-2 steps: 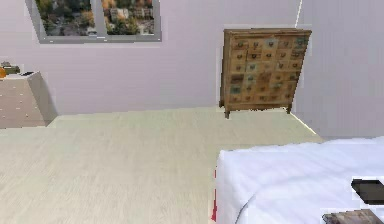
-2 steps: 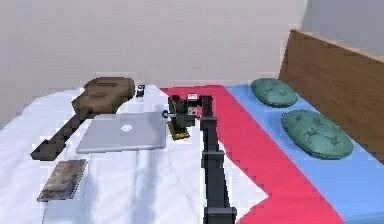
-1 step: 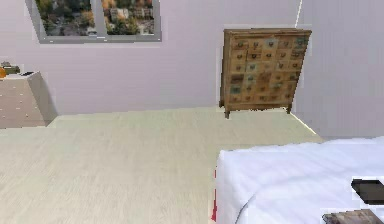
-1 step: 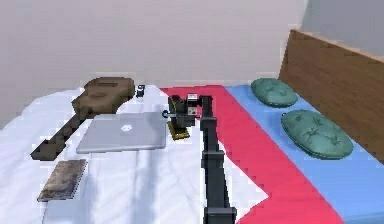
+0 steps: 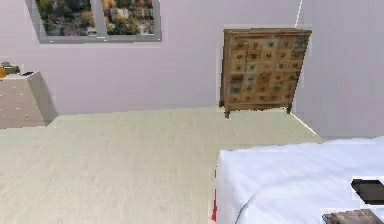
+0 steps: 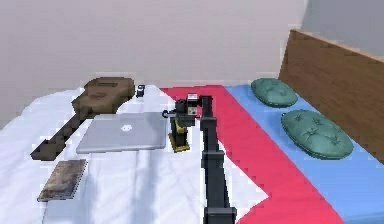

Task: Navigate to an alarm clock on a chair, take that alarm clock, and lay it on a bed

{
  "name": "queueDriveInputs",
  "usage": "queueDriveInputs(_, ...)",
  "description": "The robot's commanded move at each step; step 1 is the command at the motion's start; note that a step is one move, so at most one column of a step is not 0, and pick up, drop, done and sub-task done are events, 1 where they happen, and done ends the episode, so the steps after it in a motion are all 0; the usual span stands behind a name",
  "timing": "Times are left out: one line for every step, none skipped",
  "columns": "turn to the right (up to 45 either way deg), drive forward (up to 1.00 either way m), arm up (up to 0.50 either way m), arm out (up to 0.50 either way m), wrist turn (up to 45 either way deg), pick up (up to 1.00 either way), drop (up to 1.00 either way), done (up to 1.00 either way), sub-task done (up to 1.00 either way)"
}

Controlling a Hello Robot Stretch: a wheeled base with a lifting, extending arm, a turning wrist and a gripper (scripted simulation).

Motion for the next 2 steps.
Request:
queueDriveInputs(0.0,0.0,0.1,0.0,0.0,0.0,0.0,0.0,0.0)
queueDriveInputs(0.0,0.0,0.0,-0.08,0.0,0.0,0.0,0.0,0.0)
